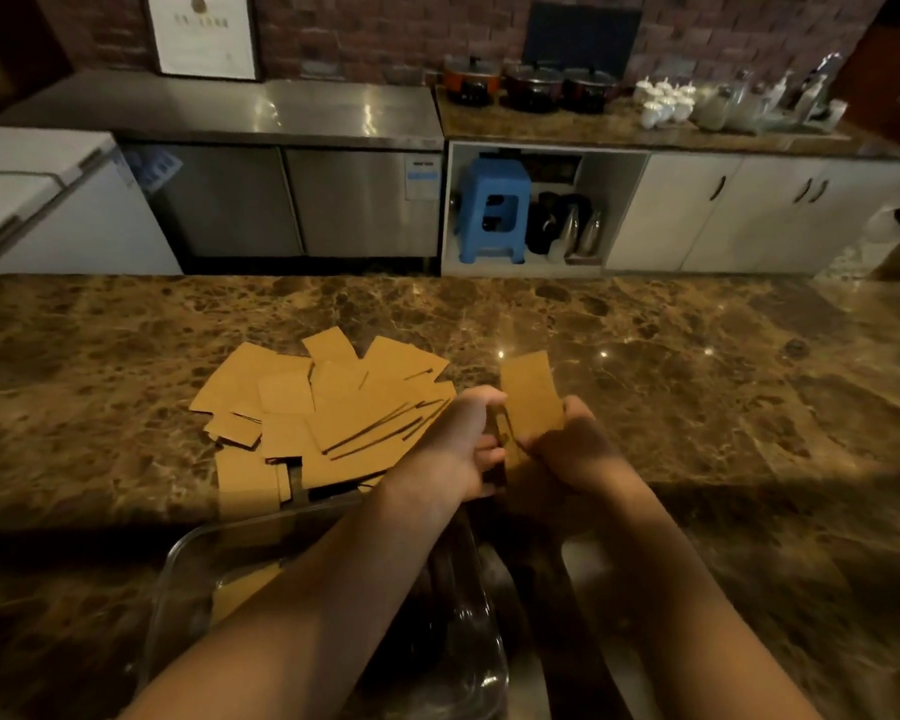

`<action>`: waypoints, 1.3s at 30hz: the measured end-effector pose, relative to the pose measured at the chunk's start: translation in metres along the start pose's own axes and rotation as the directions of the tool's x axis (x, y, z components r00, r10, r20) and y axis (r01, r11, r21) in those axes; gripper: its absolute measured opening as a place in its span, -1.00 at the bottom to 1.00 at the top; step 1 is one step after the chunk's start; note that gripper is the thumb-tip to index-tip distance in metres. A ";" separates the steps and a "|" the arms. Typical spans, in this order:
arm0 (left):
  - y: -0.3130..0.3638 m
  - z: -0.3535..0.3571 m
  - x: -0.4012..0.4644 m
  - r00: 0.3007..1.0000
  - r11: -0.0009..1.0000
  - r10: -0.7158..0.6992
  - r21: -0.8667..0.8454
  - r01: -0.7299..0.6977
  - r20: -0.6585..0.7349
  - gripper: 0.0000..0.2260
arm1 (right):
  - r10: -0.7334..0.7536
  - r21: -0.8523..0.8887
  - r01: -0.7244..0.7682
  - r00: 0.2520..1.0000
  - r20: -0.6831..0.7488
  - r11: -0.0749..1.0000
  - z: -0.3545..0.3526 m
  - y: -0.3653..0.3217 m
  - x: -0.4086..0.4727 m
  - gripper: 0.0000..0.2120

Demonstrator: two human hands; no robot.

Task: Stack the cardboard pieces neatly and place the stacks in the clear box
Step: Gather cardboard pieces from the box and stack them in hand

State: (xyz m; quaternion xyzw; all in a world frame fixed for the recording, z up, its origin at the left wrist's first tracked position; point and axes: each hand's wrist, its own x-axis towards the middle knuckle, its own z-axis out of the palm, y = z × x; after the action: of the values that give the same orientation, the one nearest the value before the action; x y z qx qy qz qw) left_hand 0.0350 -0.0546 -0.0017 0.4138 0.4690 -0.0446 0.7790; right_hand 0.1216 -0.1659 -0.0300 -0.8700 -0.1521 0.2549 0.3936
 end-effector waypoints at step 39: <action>0.108 -0.165 -0.086 0.542 0.519 0.840 -0.259 -0.814 -0.021 -0.66 | -0.623 0.499 0.537 0.782 0.008 0.680 0.073 -0.198 -0.051 -0.86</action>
State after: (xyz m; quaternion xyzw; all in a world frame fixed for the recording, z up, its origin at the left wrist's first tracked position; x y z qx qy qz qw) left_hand -0.0774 0.1023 0.0935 0.4871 0.1750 0.3657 0.7735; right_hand 0.0259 -0.0176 0.0966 -0.6274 -0.3885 0.2215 0.6375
